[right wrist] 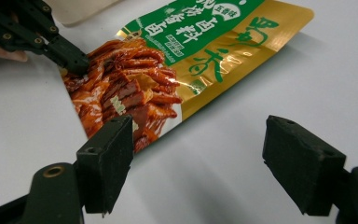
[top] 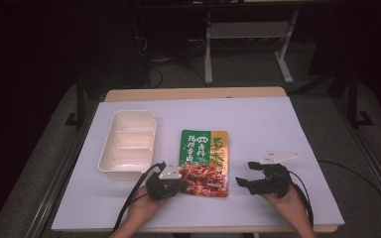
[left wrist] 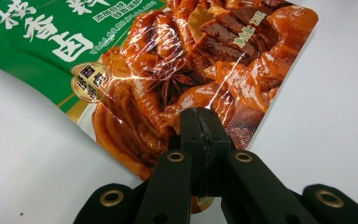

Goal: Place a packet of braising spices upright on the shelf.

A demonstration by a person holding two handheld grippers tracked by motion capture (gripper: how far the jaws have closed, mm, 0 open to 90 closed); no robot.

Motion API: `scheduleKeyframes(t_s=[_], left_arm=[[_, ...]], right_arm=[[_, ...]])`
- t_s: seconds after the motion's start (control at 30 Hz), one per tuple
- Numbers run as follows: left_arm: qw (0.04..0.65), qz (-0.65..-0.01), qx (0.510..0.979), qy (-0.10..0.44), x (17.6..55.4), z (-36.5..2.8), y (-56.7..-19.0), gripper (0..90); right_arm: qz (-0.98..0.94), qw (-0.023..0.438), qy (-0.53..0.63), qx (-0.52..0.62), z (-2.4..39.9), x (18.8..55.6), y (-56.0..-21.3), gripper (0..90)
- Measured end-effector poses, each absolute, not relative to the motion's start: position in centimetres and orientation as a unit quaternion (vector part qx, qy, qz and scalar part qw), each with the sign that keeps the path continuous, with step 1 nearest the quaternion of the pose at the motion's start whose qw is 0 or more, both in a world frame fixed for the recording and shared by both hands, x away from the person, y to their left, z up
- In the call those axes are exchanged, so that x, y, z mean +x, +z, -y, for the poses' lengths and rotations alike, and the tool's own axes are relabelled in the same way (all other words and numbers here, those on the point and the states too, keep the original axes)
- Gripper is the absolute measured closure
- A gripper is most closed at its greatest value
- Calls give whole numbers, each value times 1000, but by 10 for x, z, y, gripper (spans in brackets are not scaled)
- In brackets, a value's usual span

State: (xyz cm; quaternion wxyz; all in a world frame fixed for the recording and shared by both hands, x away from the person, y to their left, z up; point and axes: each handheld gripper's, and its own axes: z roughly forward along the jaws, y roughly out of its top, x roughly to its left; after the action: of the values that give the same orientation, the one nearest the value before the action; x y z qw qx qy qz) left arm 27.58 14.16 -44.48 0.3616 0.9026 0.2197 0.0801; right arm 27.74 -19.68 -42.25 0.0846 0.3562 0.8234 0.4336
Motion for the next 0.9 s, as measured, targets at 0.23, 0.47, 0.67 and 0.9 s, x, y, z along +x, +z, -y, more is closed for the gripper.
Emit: scheduleKeyframes(t_s=[0.23, 0.47, 0.67, 0.9], left_arm=[[369, -216, 900, 82, 275, -143, -446, 899], [376, -219, 897, 82, 275, -144, -448, 899], [377, -221, 896, 80, 275, -145, -448, 899], [382, -225, 893, 79, 274, -145, -449, 899]], right_arm=[[-826, 58, 425, 365, 182, 315, -420, 236], [-828, 41, 406, 383, 174, 348, -421, 227], [-830, 42, 406, 380, 168, 365, -408, 226], [-832, 43, 395, 387, 159, 387, -404, 246]])
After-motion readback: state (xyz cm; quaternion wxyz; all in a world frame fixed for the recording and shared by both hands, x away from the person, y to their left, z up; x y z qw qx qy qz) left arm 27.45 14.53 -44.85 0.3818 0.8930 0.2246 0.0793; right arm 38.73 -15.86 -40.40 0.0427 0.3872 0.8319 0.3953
